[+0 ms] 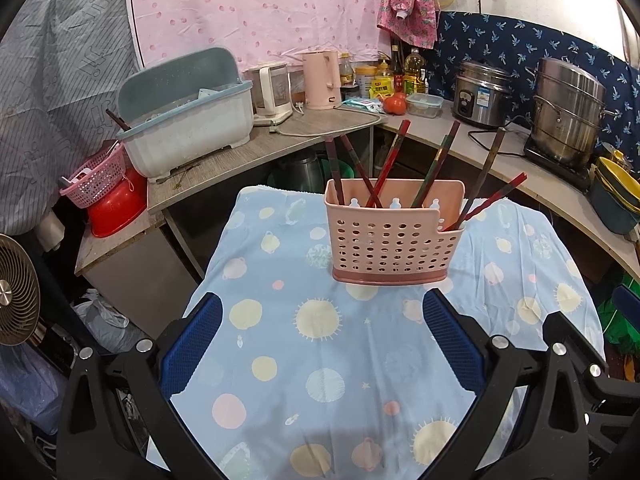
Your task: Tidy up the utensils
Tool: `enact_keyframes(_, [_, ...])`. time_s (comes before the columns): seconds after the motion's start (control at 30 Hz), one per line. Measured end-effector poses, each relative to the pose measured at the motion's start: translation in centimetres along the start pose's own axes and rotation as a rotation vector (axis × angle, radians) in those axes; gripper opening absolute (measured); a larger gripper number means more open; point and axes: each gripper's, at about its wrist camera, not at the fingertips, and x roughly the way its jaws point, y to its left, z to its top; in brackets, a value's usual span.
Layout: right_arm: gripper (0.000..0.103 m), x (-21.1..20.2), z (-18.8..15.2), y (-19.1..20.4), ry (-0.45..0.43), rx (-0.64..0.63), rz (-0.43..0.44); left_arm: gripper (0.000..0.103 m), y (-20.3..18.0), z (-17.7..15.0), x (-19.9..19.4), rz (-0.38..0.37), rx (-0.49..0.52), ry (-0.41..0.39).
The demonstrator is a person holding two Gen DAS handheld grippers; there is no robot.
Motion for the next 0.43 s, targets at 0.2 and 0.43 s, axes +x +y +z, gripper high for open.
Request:
enact_keyframes(0.2, [0.094,0.7,0.2,-0.2,0.010,0.004,0.004,0.096,-0.2,0.2,0.7,0.002,0.007,0.005])
enact_keyframes(0.43, [0.094,1.2,0.3,-0.4,0.018,0.011,0.004,0.096,-0.2,0.5,1.3,-0.003,0.009,0.005])
